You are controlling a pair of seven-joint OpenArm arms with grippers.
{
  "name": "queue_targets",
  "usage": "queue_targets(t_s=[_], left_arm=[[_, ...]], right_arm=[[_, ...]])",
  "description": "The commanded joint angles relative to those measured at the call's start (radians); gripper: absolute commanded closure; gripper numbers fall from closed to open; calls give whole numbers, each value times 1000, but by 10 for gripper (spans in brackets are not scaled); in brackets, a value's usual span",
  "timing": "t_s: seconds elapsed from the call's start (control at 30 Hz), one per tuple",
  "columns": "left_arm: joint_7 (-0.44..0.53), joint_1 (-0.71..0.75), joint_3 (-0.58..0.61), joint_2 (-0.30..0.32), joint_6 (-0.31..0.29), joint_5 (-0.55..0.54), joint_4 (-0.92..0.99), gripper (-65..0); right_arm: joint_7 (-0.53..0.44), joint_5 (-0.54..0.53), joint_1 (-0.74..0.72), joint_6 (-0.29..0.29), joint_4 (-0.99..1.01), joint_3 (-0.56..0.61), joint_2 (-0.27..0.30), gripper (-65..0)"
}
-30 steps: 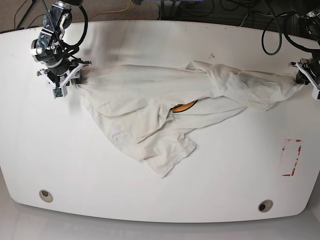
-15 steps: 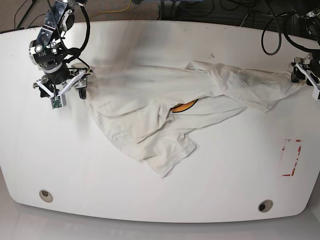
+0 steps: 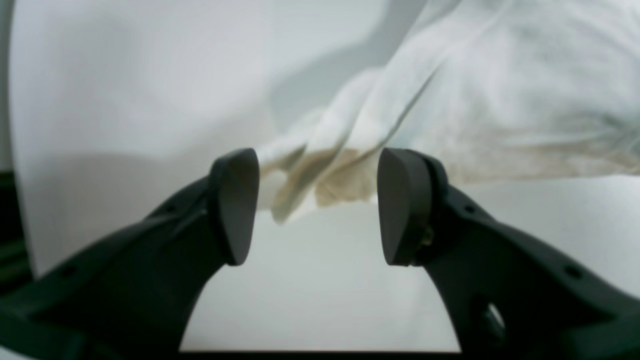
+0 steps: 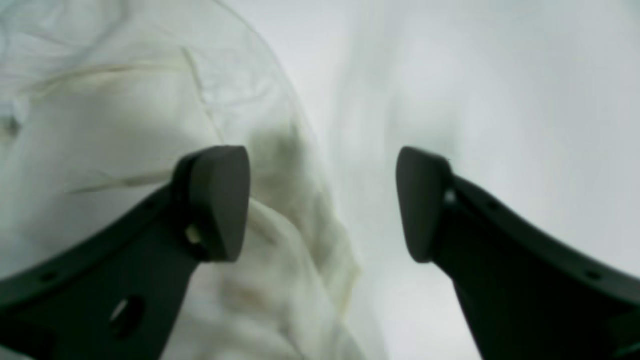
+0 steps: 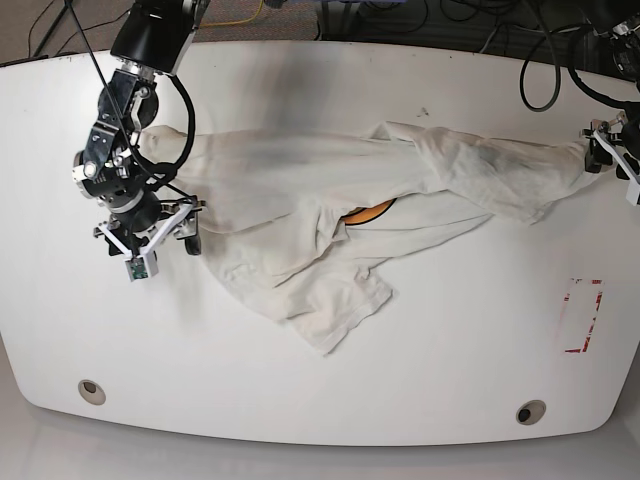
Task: Layout the t-shirt on the table in an organized manner, then fold the t-shirt properly
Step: 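Move the open right gripper onto the shirt's bunched edge and pinch it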
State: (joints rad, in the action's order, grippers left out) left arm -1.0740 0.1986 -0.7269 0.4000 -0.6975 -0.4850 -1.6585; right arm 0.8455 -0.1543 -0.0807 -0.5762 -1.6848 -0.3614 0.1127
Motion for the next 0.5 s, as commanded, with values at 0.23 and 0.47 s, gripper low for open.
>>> queue_targets(t_s=[0.23,0.47], left_arm=[[15,-63,-70,24,-1,-11,-84,-346],[15,-87,-75,26,-1,-8,-84,-346]], right_arm=[[7,-8,-40,0,33,51,6,-439],[42,-15,19,-8,32,49,9,-439]])
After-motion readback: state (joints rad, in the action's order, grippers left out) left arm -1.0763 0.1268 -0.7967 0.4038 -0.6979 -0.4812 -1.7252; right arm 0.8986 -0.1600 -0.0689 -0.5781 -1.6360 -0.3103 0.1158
